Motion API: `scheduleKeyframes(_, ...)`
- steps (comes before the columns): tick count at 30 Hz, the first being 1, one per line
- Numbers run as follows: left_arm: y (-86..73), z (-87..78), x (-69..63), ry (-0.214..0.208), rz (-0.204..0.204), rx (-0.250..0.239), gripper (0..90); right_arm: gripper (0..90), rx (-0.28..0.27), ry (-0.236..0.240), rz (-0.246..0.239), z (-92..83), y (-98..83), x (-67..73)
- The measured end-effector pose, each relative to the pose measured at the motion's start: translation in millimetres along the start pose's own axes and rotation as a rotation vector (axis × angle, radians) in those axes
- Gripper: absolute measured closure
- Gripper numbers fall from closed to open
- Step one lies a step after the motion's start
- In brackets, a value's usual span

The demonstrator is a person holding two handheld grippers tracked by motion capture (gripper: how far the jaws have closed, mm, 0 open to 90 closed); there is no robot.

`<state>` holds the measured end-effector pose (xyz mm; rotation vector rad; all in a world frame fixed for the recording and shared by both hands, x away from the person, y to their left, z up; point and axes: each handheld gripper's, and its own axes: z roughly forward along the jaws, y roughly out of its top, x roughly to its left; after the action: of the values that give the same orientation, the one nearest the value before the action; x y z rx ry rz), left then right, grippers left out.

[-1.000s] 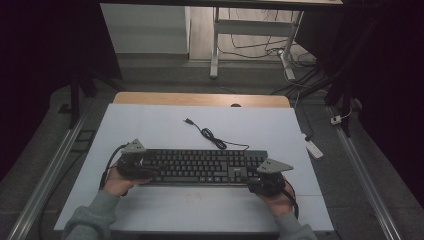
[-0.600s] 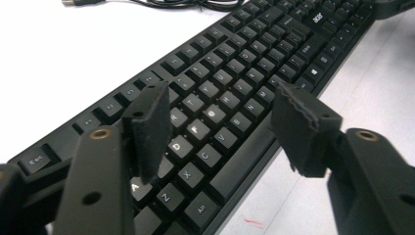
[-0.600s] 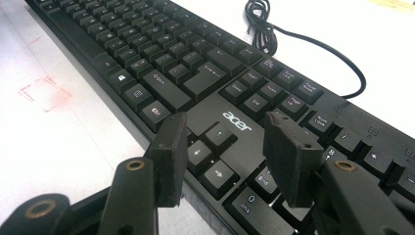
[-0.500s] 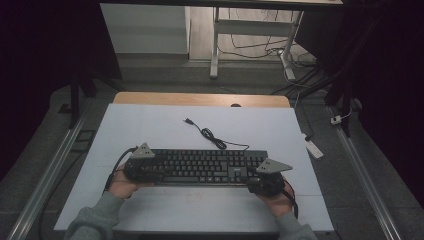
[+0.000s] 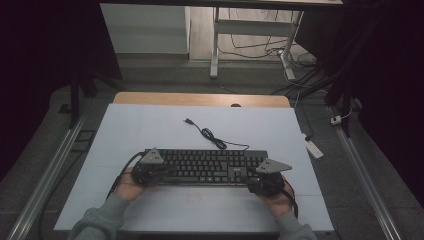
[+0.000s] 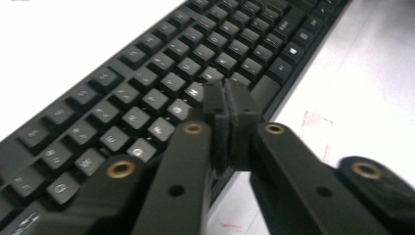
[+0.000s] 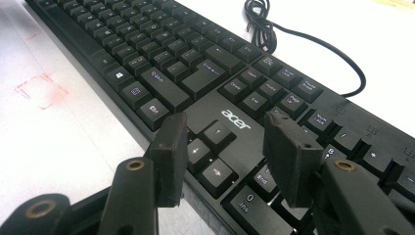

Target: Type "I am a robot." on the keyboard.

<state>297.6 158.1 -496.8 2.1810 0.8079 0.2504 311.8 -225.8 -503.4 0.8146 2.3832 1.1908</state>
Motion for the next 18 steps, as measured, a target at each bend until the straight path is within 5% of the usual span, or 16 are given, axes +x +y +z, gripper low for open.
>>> scheduleKeyframes(18,2.7,30.0,-13.4,-0.017,0.047,0.075,89.1,51.9,0.003,-0.003,-0.002,0.8,-0.6,-1.0)
